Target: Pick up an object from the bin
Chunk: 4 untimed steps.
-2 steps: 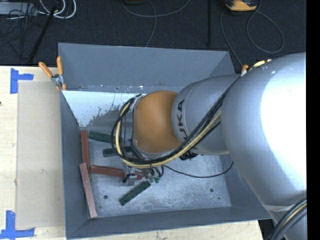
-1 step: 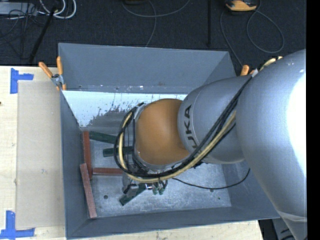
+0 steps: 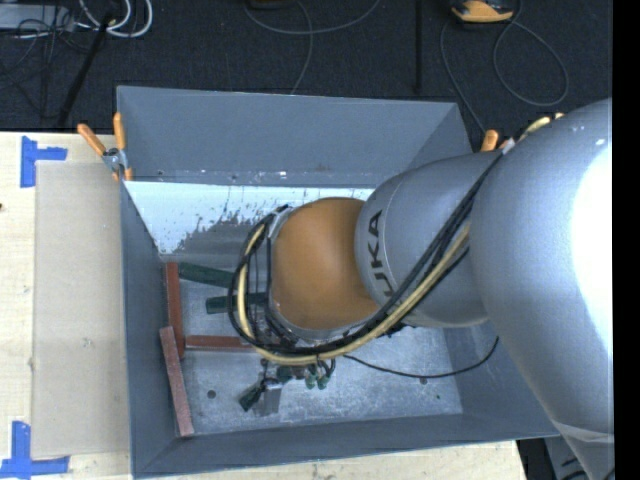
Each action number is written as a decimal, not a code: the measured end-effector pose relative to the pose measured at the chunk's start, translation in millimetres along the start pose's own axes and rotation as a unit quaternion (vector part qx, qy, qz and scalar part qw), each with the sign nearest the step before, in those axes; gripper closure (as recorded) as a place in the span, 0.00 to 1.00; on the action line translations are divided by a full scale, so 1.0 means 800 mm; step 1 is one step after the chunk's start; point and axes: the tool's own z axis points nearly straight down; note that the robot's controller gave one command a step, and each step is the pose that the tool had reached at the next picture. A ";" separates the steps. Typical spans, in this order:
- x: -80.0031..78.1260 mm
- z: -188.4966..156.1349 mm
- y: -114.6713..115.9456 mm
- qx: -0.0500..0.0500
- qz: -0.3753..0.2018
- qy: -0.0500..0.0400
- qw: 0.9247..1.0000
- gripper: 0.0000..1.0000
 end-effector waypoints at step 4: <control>-0.024 -0.130 -0.027 0.000 -0.025 -0.002 1.000 0.00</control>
Offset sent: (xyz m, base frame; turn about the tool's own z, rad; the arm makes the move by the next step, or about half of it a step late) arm 0.0206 -0.0345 -0.0380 -0.0696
